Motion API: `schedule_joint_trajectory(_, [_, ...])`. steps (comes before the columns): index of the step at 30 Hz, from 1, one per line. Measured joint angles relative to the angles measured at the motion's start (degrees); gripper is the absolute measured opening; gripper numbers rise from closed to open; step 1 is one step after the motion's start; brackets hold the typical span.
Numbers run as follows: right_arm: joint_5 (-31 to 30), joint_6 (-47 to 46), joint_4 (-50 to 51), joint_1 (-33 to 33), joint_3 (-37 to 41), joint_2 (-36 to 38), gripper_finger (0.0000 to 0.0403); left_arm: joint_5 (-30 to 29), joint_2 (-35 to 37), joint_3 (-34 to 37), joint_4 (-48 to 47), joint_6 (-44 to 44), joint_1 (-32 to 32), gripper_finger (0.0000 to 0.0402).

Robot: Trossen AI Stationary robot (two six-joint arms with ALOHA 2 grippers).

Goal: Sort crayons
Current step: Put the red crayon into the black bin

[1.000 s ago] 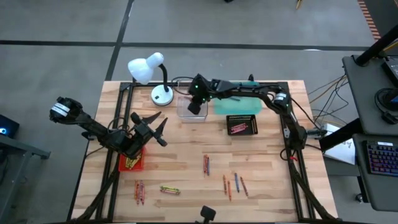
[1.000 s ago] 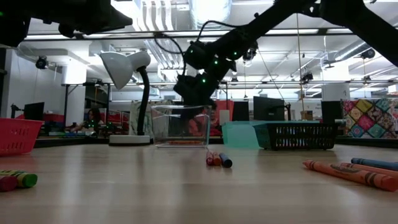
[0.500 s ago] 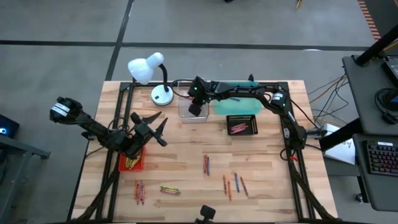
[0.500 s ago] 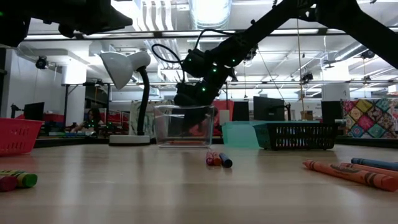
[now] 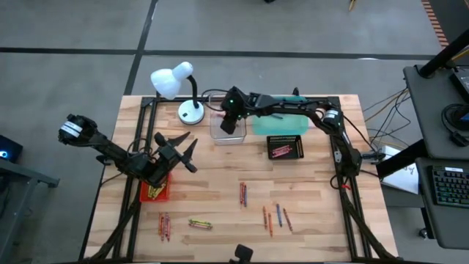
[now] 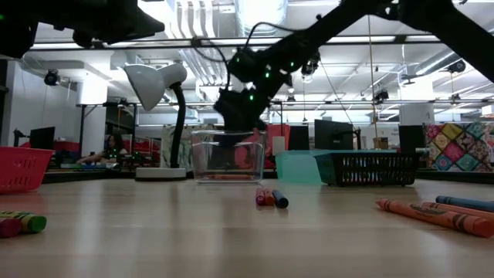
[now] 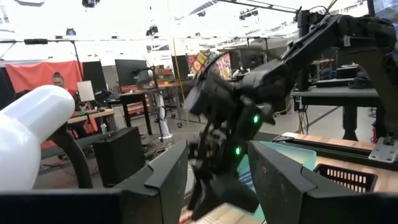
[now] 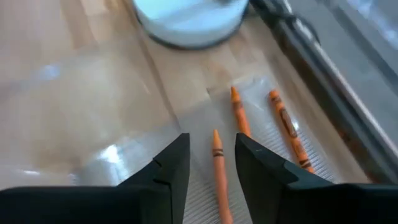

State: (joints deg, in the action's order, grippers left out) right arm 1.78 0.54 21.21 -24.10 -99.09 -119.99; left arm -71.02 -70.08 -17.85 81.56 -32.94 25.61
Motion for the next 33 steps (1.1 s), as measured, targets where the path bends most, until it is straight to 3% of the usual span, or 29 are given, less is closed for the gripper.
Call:
schedule_joint_trajectory(7, [0.2,1.4,7.8,3.2,0.0,7.0,0.0114,0.5,0.0,0.0,-4.2,7.8,0.2,0.0153])
schedule_joint_trajectory(14, [0.1,0.9,18.0,9.4,1.7,16.6,0.01,16.4,0.0,0.0,-11.1,21.5,0.2,0.0153])
schedule_joint_trajectory(16, [-0.1,-0.6,20.0,11.7,3.5,19.8,0.0096,18.0,-0.1,-0.4,-12.2,23.9,0.3,0.0153])
schedule_joint_trajectory(26, [-0.2,-18.3,24.2,26.1,18.6,34.6,0.0091,19.2,-5.6,-10.2,-22.1,25.5,0.9,0.0153])
schedule_joint_trajectory(33, [-0.2,-34.9,27.5,34.5,29.3,40.0,0.0089,19.1,-9.7,-21.0,-39.9,24.5,0.9,0.0153])
